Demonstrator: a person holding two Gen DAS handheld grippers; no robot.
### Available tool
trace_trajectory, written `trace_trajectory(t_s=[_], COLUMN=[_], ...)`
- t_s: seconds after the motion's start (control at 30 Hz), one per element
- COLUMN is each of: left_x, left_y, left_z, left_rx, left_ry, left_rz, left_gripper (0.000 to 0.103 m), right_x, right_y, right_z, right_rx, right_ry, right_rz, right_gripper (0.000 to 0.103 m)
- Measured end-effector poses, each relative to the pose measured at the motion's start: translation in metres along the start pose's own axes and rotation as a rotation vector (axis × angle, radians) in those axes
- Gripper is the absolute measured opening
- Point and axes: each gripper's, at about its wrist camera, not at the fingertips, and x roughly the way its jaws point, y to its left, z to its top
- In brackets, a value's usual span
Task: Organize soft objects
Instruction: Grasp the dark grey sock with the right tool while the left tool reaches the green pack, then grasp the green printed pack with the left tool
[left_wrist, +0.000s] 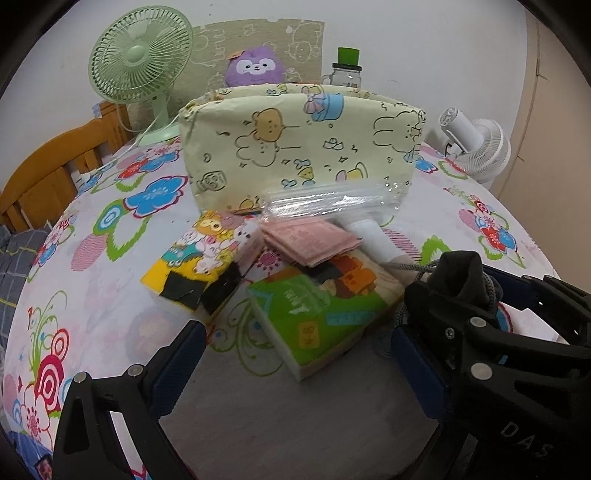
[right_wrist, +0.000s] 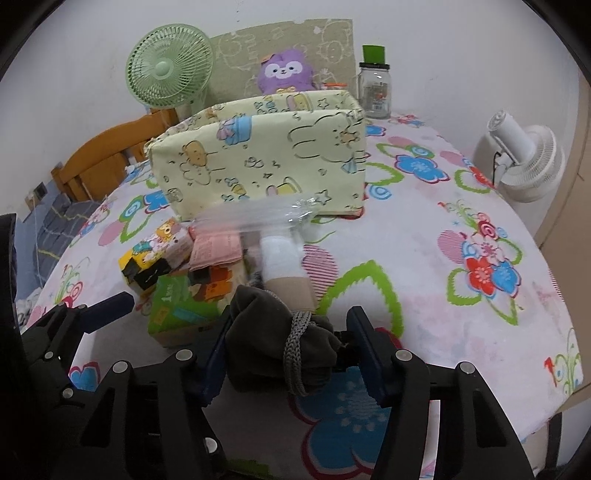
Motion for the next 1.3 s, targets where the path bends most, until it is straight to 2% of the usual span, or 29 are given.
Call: trace_trajectory(t_s=[0.7,0.93,1.3], left_x=[0.027,0.025,0.017], left_y=[-0.011,-0.016,-0.013], left_z=[0.021,0.020,0.015], left_rx=[0.007,0.020,0.007], left_ry=[0.026,0.023,0.022], left_rz=[-0.026,-0.032,-0.053], left_gripper=[0.100,0.090,0.087], right_x=[0.008,0.012,0.008], right_y=[-0.027,-0.029,-0.023], right_z=[0.014,0.015,0.013], right_rx=[0.049,0.051,0.041], right_ry=[-0.011,-0.004,-0.009], right_rz=[-0.047,-0.059,-0.056], right_gripper=[0.062,0.062,0.062])
